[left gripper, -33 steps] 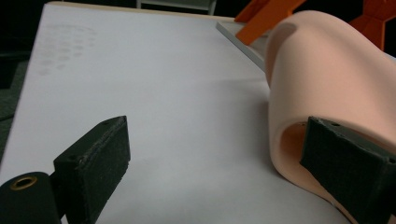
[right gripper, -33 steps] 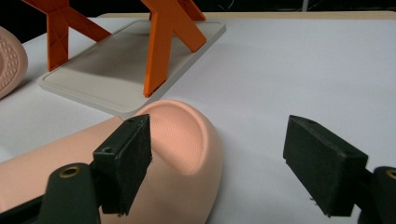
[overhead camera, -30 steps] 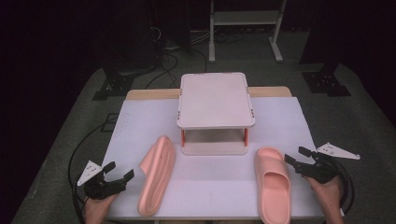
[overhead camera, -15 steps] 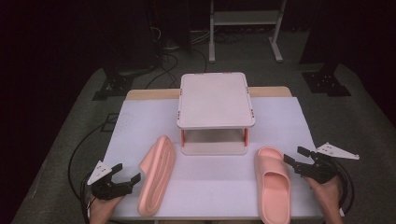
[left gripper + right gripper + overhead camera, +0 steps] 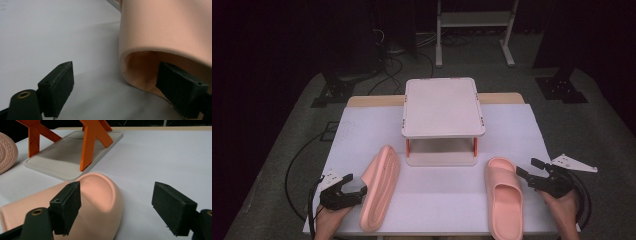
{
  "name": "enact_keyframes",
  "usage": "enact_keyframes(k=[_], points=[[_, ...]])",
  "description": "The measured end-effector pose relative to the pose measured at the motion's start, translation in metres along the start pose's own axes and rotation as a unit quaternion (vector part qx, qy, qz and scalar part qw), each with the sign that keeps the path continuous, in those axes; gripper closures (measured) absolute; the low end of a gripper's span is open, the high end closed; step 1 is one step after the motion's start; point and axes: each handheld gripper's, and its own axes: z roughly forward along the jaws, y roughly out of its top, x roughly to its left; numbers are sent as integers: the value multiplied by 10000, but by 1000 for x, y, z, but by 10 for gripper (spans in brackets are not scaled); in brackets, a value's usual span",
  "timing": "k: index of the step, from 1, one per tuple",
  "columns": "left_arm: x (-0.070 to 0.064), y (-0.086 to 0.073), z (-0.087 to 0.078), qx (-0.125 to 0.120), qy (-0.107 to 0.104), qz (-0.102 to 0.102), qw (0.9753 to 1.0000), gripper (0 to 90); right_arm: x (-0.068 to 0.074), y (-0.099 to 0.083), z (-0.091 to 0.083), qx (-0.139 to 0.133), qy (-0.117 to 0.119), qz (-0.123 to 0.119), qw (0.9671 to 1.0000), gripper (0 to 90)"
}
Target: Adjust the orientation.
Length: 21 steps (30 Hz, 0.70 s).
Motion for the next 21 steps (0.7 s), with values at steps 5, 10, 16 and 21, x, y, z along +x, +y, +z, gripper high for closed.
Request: enact_keyframes(k=[5,10,16,21], points=[[-2,3,6,25,-91,62,9999,253,0,-1,-1,-33,20,36,10000,228],[-3,6,10,8,-186,104,9998,326,1,-2,0,9,29,30,10000,229],[-4,8,14,-12,-287,83,9996,401,2,-3,0,25,32,46,10000,228],[-5,9,15,-40,-334,46,9994,441,1,-4,-2,23,21,54,10000,228]])
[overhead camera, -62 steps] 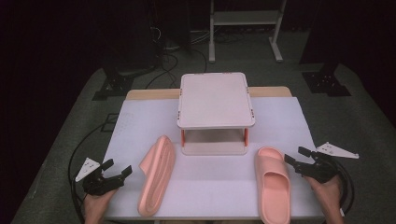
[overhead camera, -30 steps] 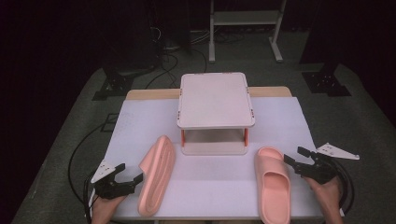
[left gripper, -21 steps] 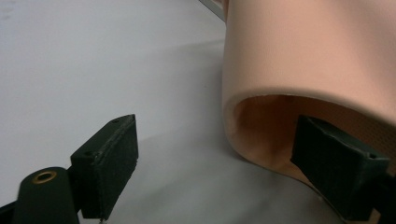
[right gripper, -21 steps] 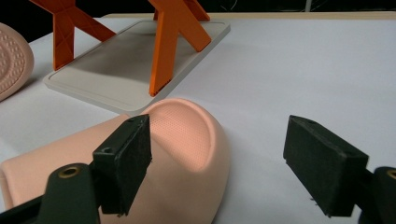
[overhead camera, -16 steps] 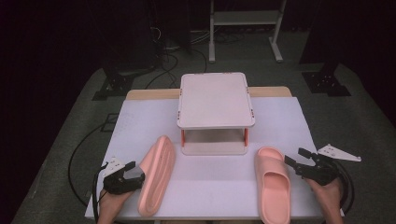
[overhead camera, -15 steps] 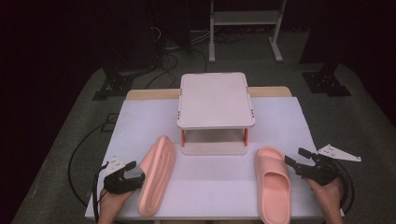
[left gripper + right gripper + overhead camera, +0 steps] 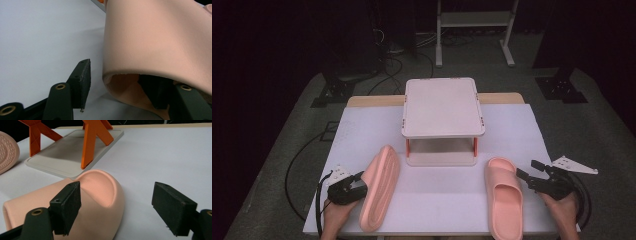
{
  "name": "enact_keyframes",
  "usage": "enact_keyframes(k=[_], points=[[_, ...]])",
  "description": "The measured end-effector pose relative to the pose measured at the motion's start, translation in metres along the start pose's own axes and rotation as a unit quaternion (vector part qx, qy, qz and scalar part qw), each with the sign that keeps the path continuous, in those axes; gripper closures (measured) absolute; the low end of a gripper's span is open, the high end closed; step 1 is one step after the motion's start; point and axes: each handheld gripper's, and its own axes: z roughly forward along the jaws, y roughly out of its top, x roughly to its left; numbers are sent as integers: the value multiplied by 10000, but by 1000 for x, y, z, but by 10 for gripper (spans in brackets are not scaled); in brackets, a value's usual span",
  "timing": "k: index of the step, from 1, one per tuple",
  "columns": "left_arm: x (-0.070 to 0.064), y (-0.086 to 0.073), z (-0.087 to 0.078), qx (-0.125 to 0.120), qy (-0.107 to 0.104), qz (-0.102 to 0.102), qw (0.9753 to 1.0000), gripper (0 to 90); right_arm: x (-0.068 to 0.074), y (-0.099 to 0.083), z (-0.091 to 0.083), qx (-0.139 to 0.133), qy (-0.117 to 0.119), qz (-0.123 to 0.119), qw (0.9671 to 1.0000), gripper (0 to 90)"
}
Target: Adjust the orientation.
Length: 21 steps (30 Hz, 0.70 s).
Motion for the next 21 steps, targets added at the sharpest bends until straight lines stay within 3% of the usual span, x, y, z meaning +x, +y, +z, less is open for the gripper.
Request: enact_keyframes(k=[6,21], points=[[-1,0,0,-41,32,36,10000,457,0,-1,1,23,4,-5,10000,229],[-7,4,-1,-178,-143,55,9997,478,0,-3,0,48,-13,-17,10000,228]])
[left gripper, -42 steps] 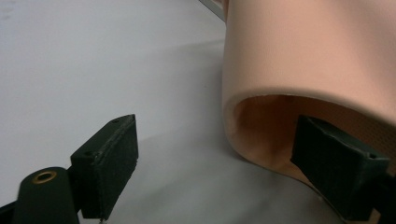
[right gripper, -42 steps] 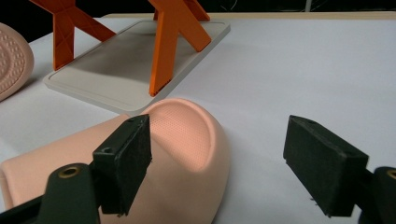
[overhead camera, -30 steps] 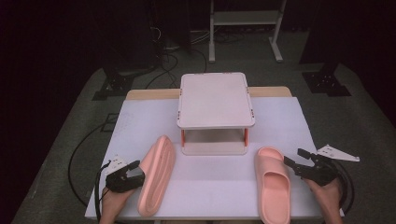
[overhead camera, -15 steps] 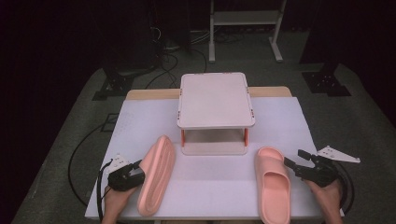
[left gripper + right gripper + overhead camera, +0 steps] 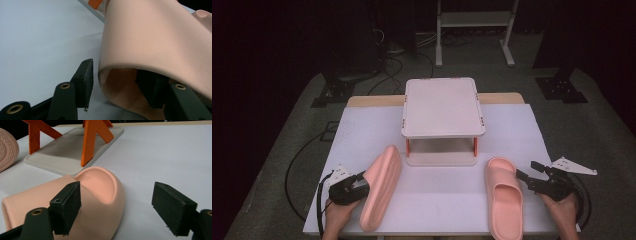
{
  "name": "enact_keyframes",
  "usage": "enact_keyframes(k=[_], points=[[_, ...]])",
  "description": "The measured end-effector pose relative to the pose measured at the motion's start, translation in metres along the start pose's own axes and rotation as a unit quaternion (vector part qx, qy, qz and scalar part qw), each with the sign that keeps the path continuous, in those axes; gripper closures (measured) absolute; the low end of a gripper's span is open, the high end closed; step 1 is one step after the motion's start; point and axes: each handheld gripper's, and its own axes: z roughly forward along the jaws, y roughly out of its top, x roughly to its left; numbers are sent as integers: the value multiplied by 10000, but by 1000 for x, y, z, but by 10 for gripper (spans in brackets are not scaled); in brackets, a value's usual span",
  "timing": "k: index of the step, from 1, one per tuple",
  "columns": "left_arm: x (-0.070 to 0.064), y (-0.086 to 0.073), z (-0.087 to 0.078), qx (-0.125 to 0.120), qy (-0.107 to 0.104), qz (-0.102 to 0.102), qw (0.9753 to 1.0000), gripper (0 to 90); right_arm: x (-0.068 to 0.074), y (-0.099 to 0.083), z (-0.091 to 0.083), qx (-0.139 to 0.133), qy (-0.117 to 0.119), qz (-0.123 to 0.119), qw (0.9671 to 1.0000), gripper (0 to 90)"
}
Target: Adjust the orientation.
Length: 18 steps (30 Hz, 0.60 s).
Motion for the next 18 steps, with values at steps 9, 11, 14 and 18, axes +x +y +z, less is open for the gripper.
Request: enact_keyframes(k=[9,11,14,18], points=[[-5,2,0,-86,-89,11,9999,471,1,0,-1,9,-4,0,10000,228],[-6,2,1,-94,-107,66,9999,467,1,0,-1,9,-3,13,10000,228],[-10,3,1,-127,-138,87,9998,458,1,0,-1,8,2,23,10000,229],[-13,5,3,-146,-155,132,9997,454,1,0,-2,-10,-6,5,10000,228]])
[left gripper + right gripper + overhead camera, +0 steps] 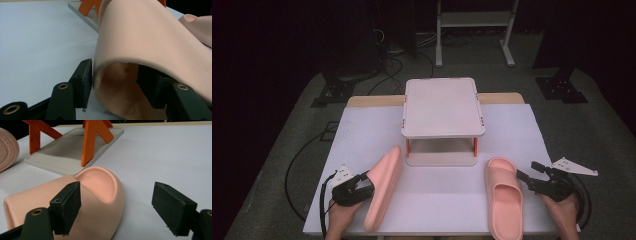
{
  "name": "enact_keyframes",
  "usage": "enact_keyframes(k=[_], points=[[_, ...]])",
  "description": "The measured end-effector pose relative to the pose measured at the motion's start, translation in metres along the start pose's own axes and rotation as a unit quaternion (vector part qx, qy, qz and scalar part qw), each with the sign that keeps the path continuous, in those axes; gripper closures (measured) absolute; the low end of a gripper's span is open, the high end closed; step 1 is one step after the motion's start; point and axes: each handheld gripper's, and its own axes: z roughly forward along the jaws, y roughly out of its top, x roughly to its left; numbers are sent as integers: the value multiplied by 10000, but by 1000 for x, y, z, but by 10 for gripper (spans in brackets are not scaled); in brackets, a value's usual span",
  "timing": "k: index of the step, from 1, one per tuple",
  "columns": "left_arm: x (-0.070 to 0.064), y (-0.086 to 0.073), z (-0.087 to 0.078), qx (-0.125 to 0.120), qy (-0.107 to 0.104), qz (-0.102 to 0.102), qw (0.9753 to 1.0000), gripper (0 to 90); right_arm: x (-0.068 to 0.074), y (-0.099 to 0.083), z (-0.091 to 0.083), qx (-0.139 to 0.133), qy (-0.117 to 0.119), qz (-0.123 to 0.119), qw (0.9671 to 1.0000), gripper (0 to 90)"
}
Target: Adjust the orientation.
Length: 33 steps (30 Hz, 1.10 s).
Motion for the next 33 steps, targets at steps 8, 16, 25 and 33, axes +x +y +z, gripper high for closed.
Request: enact_keyframes(k=[8,16,25,33], points=[[-3,0,5,23,-31,13,10000,431,-1,0,-2,-38,-13,22,10000,228],[-7,1,7,19,-77,30,10000,420,0,0,-3,-47,-14,8,10000,228],[-13,3,13,10,-153,13,9999,395,1,-1,-9,-107,3,1,9999,228],[-26,8,25,145,-304,194,9992,374,5,-4,-17,-158,51,-15,9999,228]])
